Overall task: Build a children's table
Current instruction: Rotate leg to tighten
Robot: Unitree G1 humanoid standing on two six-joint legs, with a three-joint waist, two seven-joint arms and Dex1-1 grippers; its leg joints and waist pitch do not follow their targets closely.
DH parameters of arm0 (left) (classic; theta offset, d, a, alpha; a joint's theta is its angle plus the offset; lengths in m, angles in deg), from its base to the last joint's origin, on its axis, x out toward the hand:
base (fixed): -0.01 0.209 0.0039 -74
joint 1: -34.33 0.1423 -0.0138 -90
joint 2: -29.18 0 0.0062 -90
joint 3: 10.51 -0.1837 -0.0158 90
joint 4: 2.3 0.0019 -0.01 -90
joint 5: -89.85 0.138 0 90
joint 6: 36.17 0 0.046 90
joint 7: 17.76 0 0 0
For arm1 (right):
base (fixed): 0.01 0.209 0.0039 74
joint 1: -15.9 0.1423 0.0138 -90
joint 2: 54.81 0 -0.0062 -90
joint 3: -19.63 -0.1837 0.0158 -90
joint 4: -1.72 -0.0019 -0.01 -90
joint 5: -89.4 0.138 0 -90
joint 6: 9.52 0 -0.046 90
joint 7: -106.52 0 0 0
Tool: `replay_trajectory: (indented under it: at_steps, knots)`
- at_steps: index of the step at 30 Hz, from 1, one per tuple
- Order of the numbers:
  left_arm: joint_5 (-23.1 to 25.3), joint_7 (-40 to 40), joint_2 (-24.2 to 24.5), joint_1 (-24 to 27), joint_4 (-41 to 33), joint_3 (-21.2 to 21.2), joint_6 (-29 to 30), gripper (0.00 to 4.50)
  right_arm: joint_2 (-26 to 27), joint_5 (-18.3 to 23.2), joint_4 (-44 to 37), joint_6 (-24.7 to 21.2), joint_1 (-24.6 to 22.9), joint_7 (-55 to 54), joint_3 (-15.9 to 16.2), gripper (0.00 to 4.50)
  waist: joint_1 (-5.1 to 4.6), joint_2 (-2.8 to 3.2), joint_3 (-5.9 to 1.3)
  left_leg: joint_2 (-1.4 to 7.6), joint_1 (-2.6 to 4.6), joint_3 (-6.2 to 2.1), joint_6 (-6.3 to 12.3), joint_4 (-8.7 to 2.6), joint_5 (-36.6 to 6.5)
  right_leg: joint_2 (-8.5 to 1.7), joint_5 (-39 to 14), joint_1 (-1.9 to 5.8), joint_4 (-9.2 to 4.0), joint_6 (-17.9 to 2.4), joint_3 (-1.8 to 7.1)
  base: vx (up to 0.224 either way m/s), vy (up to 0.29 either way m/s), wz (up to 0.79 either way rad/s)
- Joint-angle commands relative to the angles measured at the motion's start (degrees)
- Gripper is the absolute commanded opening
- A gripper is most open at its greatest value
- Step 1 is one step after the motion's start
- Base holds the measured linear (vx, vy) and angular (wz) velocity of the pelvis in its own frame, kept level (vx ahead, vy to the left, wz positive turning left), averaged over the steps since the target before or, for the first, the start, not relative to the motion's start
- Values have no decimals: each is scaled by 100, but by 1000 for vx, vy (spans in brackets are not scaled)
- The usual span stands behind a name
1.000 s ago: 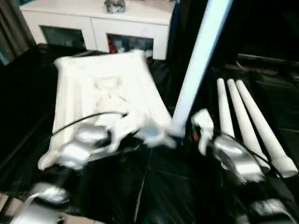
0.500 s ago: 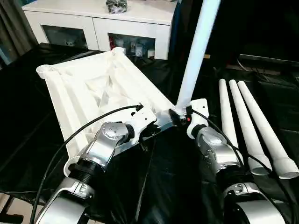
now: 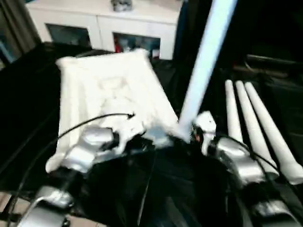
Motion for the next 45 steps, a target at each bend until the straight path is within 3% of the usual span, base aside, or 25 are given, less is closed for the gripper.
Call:
replay_trajectory:
  at_steps: [1,4,5,7,16,19,21,23,26,30,33,34,35,37,41,45]
  knots:
    - [-284,-309,35,38,-210,-49,-113,0,-169,188,-468,-228,-157,691,303,395,12,-15,-301,294,-7,-52,592,-378,-657,-442,-396,338,-358,-1463,259,0,0,0]
    - [-327,-515,166,76,-245,-56,-115,0,-322,236,-676,-350,-253,990,402,395,11,-23,-298,296,-13,-48,562,-376,-715,-450,-500,329,-365,-1451,258,0,0,0]
    - [-353,-658,259,104,-273,-56,-107,0,-422,254,-796,-471,-301,1179,478,369,10,-22,-292,294,-18,-51,528,-382,-759,-454,-643,324,-379,-1426,257,0,0,0]
    - [-392,-776,328,127,-308,-56,-95,0,-499,269,-896,-567,-339,1326,535,362,7,-30,-292,295,-8,-49,488,-381,-770,-455,-739,314,-385,-1403,260,0,0,0]
    - [-468,-878,425,188,-394,-40,153,0,-397,447,-1148,-1009,-454,1315,542,290,5,-35,-295,294,-12,-50,441,-383,-682,-458,-591,313,-365,-1447,256,0,0,0]
    - [-218,-367,252,76,-155,-40,162,0,-39,322,-685,-765,-293,544,269,282,-22,-43,-281,291,-3,-55,326,-396,-813,-476,-889,289,-405,-1390,270,0,0,0]
    - [-2,204,65,-68,113,0,239,0,234,201,-258,-664,-101,-168,59,280,-60,-38,-244,268,23,-67,148,-423,-1081,-472,-1660,266,-481,-1232,259,0,0,0]
    - [137,780,-189,-233,355,61,345,0,509,72,222,-609,131,-978,-136,278,-66,-19,-254,265,43,-84,27,-423,-1111,-490,-1942,261,-504,-1133,269,0,0,0]
    - [229,1438,-570,-422,530,116,536,0,855,-94,817,-567,439,-2089,-314,277,-103,-25,-261,257,12,-88,-30,-433,-1013,-473,-1770,274,-494,-1082,265,0,0,0]
    - [406,2203,-1066,-601,703,73,689,0,1295,-230,1378,-508,815,-3119,-433,277,-94,-37,-291,237,-5,-74,80,-397,-822,-470,-1414,305,-471,-1127,267,0,0,0]
    - [456,2421,-1249,-633,762,35,666,0,1437,-292,1517,-380,930,-3168,-406,277,-90,-34,-299,241,-21,-68,160,-387,-720,-462,-1141,308,-447,-1178,263,0,0,0]
    - [486,2448,-1323,-639,805,2,587,0,1522,-270,1643,-250,1024,-3158,-467,333,-84,-34,-297,242,-24,-67,182,-386,-715,-467,-1099,312,-447,-1183,264,0,0,0]
    - [495,2433,-1325,-638,814,-10,542,0,1537,-235,1664,-225,1050,-3077,-488,347,-88,-12,-296,244,-22,-65,204,-389,-769,-468,-1102,302,-452,-1208,262,0,0,0]
    - [477,2333,-1288,-615,793,-21,445,0,1520,-201,1660,-196,1067,-2926,-498,347,-86,-17,-291,247,-19,-67,230,-394,-833,-465,-1174,302,-460,-1206,258,0,0,0]
    - [330,1774,-983,-451,561,-42,72,0,1270,-238,1484,60,963,-2325,-353,392,-79,-42,-297,251,-43,-72,287,-394,-819,-475,-1171,320,-448,-1189,259,0,0,0]
    - [178,1221,-707,-299,383,-57,-106,0,976,-182,1216,226,785,-1466,-155,392,-77,-37,-298,264,-32,-66,394,-384,-762,-482,-1052,318,-438,-1260,256,0,0,0]
